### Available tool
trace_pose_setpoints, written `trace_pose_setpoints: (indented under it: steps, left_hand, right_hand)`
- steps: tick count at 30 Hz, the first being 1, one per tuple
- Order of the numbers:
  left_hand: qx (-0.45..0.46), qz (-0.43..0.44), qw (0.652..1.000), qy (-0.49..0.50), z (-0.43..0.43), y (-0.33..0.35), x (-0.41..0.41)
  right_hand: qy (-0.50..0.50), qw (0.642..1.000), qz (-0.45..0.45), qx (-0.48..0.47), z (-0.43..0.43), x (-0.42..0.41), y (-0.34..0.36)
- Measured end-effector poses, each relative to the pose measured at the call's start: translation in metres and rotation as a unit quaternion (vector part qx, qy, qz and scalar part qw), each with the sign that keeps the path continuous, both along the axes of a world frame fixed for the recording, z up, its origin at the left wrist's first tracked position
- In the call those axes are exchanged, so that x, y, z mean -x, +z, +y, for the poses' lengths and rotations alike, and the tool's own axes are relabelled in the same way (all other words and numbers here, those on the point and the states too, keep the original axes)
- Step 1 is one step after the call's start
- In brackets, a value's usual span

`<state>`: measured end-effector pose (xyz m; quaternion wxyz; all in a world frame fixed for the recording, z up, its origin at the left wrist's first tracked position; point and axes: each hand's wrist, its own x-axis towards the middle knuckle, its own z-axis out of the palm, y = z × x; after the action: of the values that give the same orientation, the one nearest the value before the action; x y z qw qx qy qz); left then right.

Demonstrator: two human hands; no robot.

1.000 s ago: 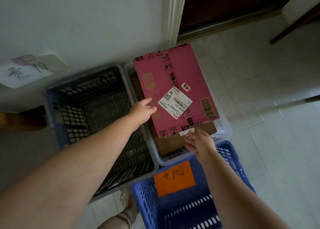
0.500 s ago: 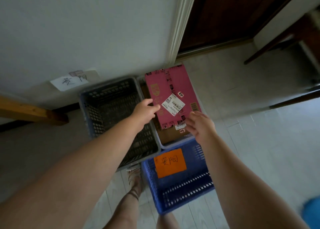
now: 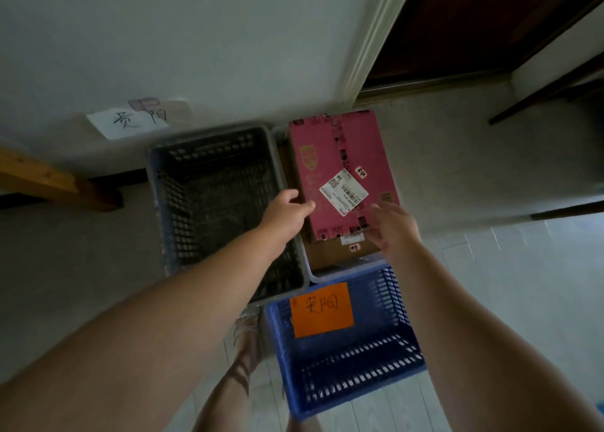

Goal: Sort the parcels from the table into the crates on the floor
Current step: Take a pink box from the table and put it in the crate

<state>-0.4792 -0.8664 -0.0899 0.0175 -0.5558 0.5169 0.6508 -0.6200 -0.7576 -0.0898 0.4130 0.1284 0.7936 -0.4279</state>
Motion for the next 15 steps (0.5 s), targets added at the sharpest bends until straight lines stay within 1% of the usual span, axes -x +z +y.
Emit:
trace_pose_setpoints:
  steps: [2,3,6,9,11,12,15]
  left_hand:
    - [-0.017,-0.011,1.0,0.007,0.006,-0.039,0.002]
    - [-0.022,-0.017,1.0,0.006,0.009,-0.058,0.004]
    - [-0.038,-0.018,0.999,0.006,0.016,-0.112,0.013]
    - [-0.052,-0.009,0.999,0.003,0.018,-0.164,0.027]
    - [-0.065,0.001,0.998,-0.004,0.017,-0.185,0.034]
    - [-0.075,0.01,0.997,-0.009,0.016,-0.193,0.038]
    - [-0.099,0.045,0.993,-0.035,0.02,-0.213,0.05]
  right_hand:
    - [0.036,0.998,0.032,-0.031,0.004,0.008,-0.04]
    - [0.06,0.995,0.062,-0.05,0.006,0.015,-0.061]
    - [0.137,0.974,0.14,-0.112,0.01,0.037,-0.111]
    - [0.143,0.968,0.159,-0.131,0.011,0.062,-0.163]
    - [0.143,0.967,0.157,-0.143,0.011,0.076,-0.186]
    - [0.155,0.962,0.162,-0.155,0.011,0.082,-0.197]
    - [0.227,0.933,0.205,-0.189,0.003,0.093,-0.222]
